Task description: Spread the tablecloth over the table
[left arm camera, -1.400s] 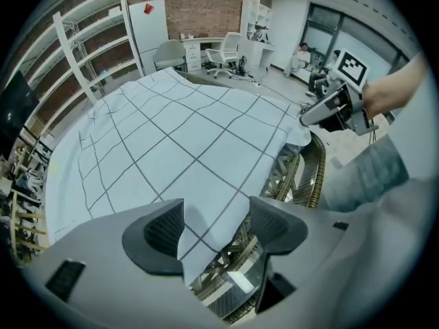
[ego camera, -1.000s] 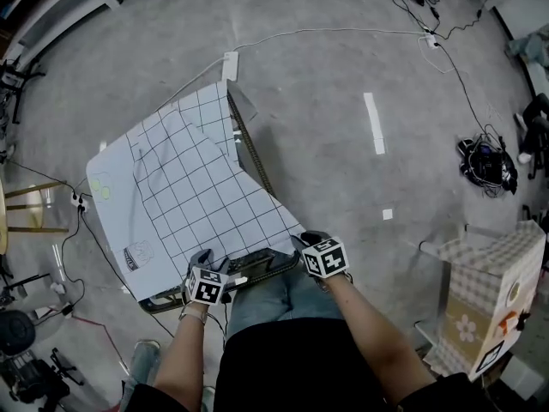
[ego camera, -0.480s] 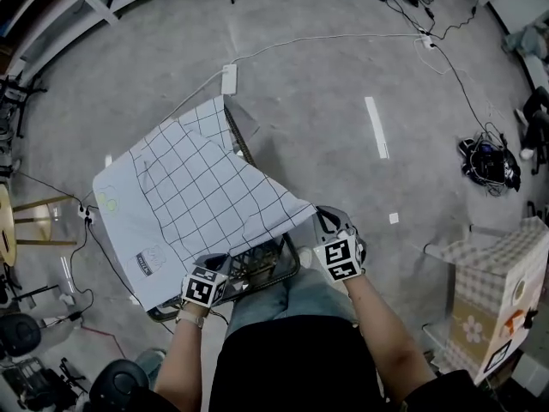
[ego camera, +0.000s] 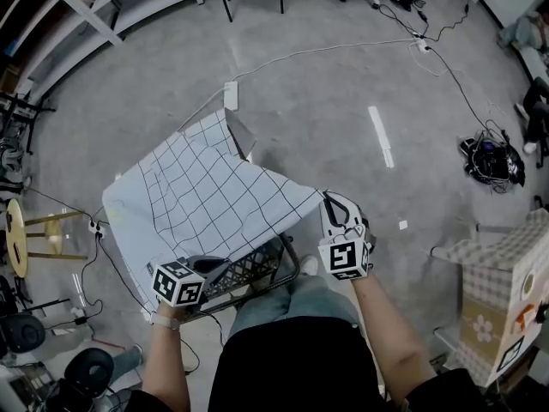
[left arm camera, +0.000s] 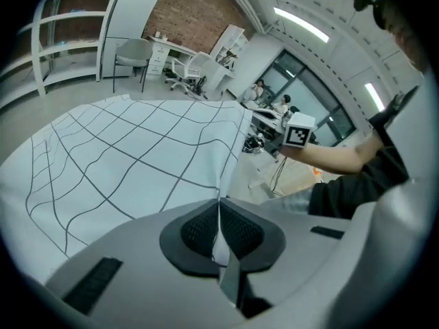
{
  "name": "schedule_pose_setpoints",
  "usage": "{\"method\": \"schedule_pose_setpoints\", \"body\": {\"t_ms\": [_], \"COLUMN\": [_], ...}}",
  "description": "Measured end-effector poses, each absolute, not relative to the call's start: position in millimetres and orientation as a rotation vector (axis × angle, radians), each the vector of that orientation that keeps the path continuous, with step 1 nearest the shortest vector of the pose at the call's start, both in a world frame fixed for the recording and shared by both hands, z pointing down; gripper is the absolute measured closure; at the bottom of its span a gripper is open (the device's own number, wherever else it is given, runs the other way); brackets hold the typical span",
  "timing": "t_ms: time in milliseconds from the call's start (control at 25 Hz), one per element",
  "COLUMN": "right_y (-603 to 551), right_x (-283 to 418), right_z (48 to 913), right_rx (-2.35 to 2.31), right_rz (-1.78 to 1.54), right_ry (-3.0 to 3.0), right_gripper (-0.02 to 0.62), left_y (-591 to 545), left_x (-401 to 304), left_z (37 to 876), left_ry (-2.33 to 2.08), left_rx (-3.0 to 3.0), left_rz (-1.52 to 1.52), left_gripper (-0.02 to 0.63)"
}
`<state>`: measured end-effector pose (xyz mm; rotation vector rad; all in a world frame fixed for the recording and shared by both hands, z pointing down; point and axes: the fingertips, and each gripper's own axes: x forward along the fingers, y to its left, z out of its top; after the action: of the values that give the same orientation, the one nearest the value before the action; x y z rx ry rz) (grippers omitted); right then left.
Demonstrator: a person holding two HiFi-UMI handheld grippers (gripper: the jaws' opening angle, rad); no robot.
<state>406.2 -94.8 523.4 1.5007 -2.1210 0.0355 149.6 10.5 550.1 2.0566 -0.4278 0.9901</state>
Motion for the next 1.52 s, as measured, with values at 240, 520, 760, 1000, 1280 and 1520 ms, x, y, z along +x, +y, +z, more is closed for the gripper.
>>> {"method": "schedule_pose_setpoints", "body": {"t_ms": [240, 520, 760, 1000, 1280, 1520], "right_y": [-83.3, -25.4, -14.9, -0.7, 23.2, 69.4], "right_x": [441.2, 547.8, 551.0, 557.4, 595.4, 648.7], "right_z": [502.7, 526.5, 525.7, 533.6, 548.7, 574.1], "right_rx": [1.631, 1.764, 1.815, 1.849, 1.879, 1.923], "right_rz": [-0.014, 0.039, 0.110, 0.172, 0.275, 0.381], "right_ry": [-2.073, -2.024, -1.941, -1.864, -1.789, -1.702], "right_gripper": [0.583, 0.583, 0.583, 0.583, 0.583, 0.583], "left_y": [21.8, 71.4, 72.0, 74.0, 93.3, 132.8], "left_x": [184.6, 283.5, 281.3, 280.7, 315.7, 363.2], "left_z": [527.2, 534.5, 522.4, 517.5, 526.2, 541.4], "left_ry": [-0.307, -0.229, -0.121, -0.031, 0.054, 0.133], "left_rx": [2.126, 2.158, 2.149, 2.147, 2.154, 2.151], "left_rz": [0.943, 0.906, 0.873, 0.851, 0.919, 0.957], "left_gripper": [0.592, 0.592, 0.592, 0.592, 0.592, 0.592]}}
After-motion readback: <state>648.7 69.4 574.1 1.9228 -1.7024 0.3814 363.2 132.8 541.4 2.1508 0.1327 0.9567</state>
